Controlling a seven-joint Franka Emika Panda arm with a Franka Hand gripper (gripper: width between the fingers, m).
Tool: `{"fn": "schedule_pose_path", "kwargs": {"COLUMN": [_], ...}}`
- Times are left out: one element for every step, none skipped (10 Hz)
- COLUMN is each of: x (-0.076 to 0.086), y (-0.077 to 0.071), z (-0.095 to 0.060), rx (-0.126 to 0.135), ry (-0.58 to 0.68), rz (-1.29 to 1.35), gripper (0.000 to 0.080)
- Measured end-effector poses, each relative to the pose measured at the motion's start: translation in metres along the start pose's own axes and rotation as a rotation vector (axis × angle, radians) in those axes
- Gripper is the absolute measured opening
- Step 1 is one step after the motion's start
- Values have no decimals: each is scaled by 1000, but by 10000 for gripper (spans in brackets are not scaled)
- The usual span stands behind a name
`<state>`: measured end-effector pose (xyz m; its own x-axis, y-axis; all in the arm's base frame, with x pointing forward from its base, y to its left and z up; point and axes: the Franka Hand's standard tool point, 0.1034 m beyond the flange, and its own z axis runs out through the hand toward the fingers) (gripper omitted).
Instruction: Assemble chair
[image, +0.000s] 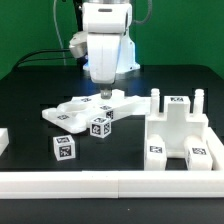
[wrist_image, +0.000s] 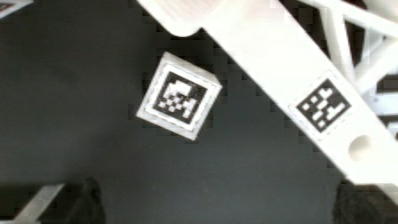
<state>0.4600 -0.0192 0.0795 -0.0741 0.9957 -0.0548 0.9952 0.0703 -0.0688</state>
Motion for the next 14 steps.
{"fn": "schedule_pose_path", "kwargs": {"x": [8, 15, 15, 11, 9, 7, 6, 7, 10, 10, 11, 11, 10, 10], "y": [-5, -11, -13, -12, -12, -13, -13, -20, -37, -56, -64, -68, -70, -66], "z": [7, 13, 15, 15, 15, 15, 16, 19, 29, 40, 51, 61, 69, 72], "rx": [17, 30, 29, 29, 32, 34, 36, 51, 77, 111, 133, 145, 162, 165], "ry": [-8, -10, -14, -20, -27, -29, -33, -30, -21, -11, -7, -4, -2, -4], "rz": [-152, -271, -353, -405, -452, -472, -479, -448, -433, -427, -419, -418, -418, -415], "gripper": [648, 648, 648, 648, 648, 648, 648, 648, 648, 648, 648, 648, 648, 648]}}
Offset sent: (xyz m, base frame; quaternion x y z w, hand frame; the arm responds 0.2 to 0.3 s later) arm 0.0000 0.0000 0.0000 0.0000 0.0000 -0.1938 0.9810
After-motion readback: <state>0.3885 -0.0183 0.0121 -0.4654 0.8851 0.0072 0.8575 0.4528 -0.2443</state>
